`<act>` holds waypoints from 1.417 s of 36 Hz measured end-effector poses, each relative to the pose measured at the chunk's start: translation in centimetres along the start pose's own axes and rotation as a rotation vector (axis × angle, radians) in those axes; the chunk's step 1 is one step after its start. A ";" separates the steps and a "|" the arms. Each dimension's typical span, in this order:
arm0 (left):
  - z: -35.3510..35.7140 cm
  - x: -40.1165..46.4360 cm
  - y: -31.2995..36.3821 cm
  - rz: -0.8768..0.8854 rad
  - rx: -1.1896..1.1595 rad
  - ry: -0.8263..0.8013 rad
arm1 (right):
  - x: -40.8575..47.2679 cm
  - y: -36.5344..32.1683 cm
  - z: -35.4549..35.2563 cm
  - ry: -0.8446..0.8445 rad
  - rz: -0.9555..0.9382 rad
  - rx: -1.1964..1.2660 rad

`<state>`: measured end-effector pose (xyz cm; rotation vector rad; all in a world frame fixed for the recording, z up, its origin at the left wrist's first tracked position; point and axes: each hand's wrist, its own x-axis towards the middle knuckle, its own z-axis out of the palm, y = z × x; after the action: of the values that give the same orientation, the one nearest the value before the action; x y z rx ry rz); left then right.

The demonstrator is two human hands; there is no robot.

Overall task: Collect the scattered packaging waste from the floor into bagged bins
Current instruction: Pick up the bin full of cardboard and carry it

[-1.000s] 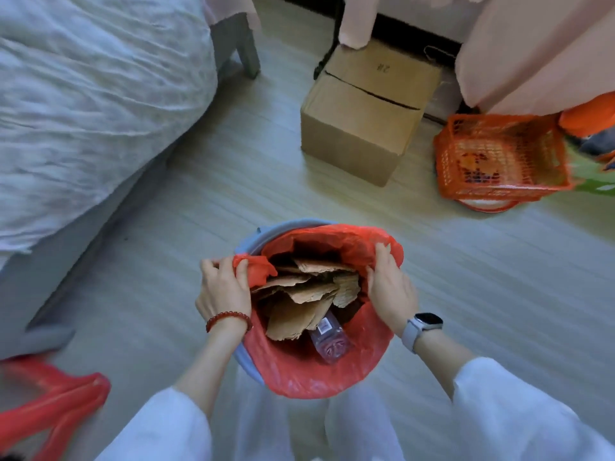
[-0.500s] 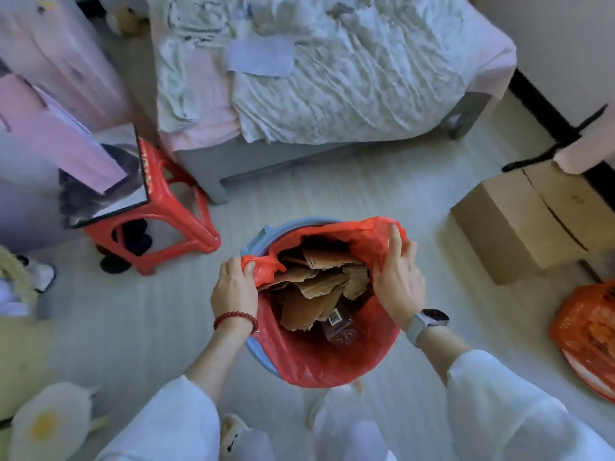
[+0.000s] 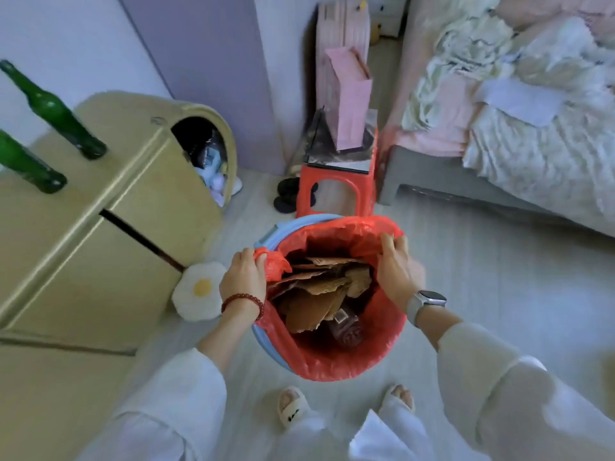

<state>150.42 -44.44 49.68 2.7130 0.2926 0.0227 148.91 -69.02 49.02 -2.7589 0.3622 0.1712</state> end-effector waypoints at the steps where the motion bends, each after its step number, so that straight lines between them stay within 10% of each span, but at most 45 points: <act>1: -0.7 0.4 -1.6 -0.026 0.011 0.010 | 0.3 -1.8 0.7 -0.017 -0.016 -0.010; 25: 2.3 24.4 -17.6 -0.499 -0.130 0.015 | 27.1 -25.0 11.8 -0.197 -0.624 -0.319; 51: 35.4 51.7 -30.7 -0.663 -0.077 -0.277 | 60.0 -27.6 47.6 -0.563 -0.438 -0.424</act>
<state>196.91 -20.33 3.59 2.3737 1.0536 -0.5094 210.52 -40.64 3.94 -2.9331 -0.4717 0.9709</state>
